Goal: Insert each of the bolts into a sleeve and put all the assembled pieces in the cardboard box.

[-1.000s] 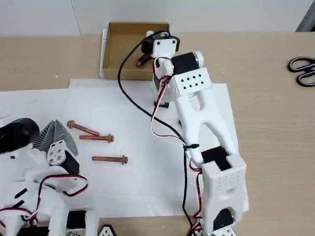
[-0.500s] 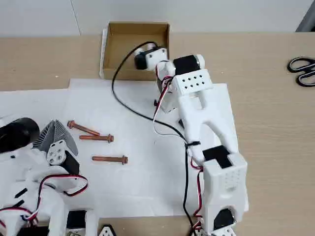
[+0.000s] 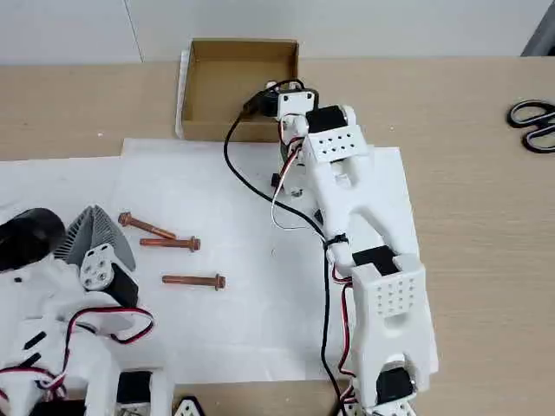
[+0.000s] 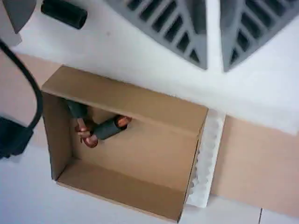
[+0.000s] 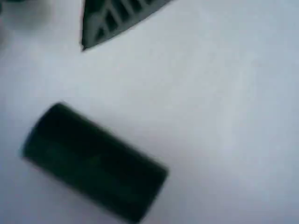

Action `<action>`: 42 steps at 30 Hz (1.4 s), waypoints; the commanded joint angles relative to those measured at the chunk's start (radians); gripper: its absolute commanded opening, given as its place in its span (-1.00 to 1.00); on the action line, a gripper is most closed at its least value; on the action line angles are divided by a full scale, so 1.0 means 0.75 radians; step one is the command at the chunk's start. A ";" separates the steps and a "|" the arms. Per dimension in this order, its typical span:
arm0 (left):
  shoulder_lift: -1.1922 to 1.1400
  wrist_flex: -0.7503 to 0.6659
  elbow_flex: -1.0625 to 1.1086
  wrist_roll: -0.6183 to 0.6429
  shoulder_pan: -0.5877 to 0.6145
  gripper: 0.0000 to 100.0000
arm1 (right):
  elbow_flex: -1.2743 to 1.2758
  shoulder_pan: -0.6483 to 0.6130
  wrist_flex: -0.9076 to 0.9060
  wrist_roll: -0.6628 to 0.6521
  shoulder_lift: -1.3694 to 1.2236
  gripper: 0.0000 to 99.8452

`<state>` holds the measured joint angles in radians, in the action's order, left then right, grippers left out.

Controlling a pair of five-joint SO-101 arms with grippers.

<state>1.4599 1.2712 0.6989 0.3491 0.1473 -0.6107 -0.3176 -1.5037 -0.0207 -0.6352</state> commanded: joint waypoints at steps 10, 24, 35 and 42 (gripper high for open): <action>0.002 -0.041 -0.042 0.004 0.002 -0.99 | -0.014 0.109 -0.011 0.082 0.024 -0.67; -0.002 -0.113 -0.036 -0.080 0.002 -0.99 | -0.008 0.060 -0.011 0.088 -0.089 -0.67; -0.004 -0.106 -0.034 -0.080 0.002 -0.99 | -0.008 0.107 -0.009 0.125 -0.136 -0.68; 0.000 -0.104 -0.034 -0.076 0.002 -0.99 | -0.008 0.109 -0.009 0.123 -0.187 -0.75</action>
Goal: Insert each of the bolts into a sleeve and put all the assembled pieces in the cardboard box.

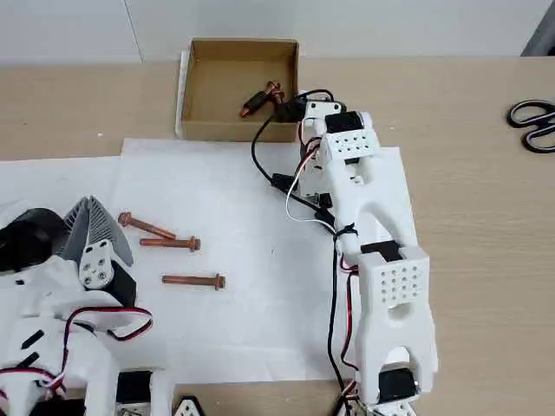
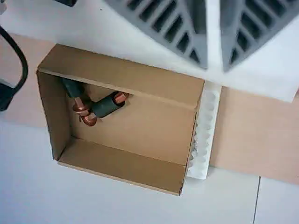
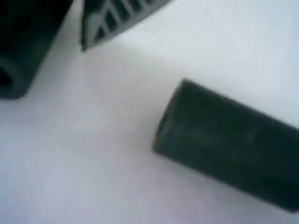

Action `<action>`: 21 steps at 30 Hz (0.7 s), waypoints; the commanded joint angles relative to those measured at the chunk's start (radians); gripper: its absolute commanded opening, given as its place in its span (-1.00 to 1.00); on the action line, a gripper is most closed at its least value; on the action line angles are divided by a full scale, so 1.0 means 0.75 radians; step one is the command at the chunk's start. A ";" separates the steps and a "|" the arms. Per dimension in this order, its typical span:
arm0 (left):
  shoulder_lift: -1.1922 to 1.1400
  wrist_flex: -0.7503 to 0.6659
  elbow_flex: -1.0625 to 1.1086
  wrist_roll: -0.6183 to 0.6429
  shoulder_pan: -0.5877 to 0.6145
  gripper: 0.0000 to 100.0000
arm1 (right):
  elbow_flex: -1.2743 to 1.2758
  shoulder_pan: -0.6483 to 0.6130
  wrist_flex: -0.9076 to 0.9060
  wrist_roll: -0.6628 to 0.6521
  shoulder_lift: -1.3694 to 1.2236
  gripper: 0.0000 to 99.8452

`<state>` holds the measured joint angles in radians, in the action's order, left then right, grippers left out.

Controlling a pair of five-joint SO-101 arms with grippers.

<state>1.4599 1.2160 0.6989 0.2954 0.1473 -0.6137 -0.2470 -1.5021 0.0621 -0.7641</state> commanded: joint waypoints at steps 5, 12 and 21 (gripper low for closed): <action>0.000 -0.031 -0.034 -0.002 0.004 -0.99 | -0.004 0.013 -0.011 0.012 -0.046 -0.99; 0.000 -0.031 -0.030 0.000 0.004 -0.99 | -0.023 0.011 -0.042 0.010 -0.026 -1.00; -0.010 -0.100 -0.069 0.333 0.000 -0.99 | -0.176 -0.021 -0.224 -0.176 0.263 -1.00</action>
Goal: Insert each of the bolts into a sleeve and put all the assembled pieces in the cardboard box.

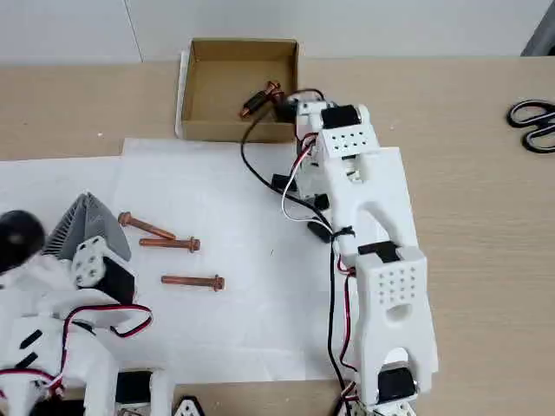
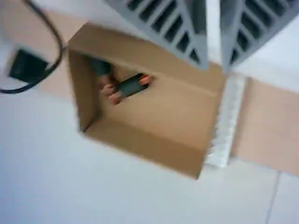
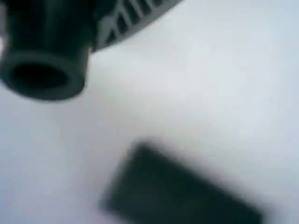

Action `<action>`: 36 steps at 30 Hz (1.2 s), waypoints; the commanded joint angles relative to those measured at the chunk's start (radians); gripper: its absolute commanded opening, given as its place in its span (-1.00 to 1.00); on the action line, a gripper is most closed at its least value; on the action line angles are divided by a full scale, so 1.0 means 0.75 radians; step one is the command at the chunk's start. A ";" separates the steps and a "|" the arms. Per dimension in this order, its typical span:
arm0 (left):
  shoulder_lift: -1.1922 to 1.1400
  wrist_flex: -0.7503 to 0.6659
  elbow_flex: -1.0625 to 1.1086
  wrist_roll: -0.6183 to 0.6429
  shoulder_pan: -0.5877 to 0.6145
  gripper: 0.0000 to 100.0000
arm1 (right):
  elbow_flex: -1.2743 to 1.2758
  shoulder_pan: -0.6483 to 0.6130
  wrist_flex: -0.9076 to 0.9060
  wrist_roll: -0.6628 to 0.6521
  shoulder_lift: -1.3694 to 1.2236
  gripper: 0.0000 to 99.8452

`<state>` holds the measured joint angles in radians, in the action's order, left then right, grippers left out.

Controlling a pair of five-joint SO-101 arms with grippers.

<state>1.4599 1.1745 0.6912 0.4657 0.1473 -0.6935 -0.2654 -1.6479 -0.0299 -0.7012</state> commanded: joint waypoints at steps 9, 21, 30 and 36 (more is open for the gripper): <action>-0.323 0.072 -0.187 0.121 -0.008 -0.99 | 0.149 0.202 -0.046 -0.076 0.465 -1.00; -1.052 0.669 -0.619 0.000 -0.010 -0.99 | 0.845 0.541 -0.026 -0.254 1.014 -0.99; -1.244 0.773 -0.560 -0.835 -0.029 -0.99 | 1.158 0.875 0.073 -0.438 1.255 -0.99; -1.242 0.773 -0.410 -1.144 -0.176 -0.99 | 1.258 0.977 0.083 -0.542 1.341 -0.99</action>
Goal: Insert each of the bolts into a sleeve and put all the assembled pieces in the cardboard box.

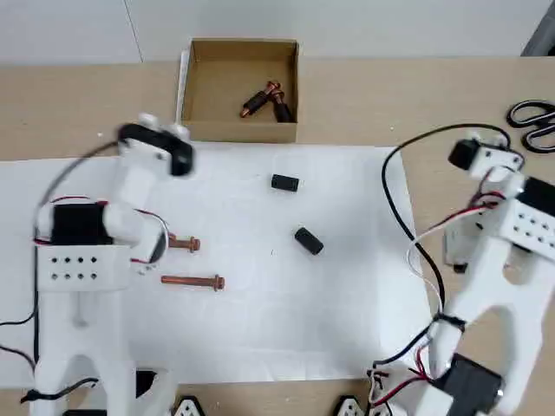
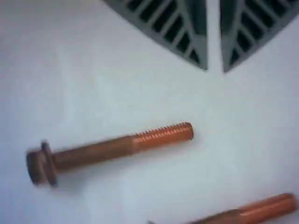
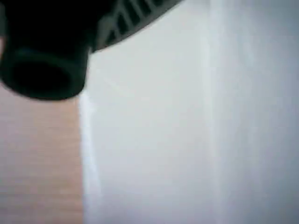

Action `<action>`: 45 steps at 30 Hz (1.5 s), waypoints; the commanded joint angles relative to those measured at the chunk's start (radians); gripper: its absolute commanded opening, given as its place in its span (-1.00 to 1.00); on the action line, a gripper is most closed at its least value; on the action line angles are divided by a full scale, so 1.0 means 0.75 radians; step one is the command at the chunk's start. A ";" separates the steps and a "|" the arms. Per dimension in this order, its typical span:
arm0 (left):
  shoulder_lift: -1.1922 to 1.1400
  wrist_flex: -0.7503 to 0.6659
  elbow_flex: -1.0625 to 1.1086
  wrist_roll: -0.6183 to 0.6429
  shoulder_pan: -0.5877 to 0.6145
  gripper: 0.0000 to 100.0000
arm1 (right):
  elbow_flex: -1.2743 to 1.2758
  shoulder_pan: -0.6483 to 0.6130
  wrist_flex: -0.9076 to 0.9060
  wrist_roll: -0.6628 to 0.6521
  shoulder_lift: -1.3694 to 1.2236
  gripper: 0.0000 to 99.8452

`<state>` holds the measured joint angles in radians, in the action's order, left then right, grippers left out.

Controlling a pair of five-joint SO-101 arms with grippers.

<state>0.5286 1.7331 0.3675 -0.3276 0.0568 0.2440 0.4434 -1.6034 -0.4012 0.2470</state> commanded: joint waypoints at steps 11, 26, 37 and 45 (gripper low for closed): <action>0.000 0.029 0.349 -0.604 -0.266 -0.99 | 0.018 0.024 0.013 -0.059 0.083 -0.99; 0.000 0.025 0.375 -1.199 -0.258 -0.98 | 0.133 0.075 -0.040 -0.061 0.095 -0.99; 0.000 0.025 0.371 -1.440 -0.268 -0.98 | 0.133 0.120 -0.060 -0.061 0.095 -0.99; -0.002 0.020 0.375 -1.375 -0.362 -0.99 | 0.133 0.120 -0.066 -0.059 0.095 -0.99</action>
<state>0.5271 1.7285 0.6529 -1.3096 -0.1857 0.3468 0.5247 -1.6418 -0.4427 0.2777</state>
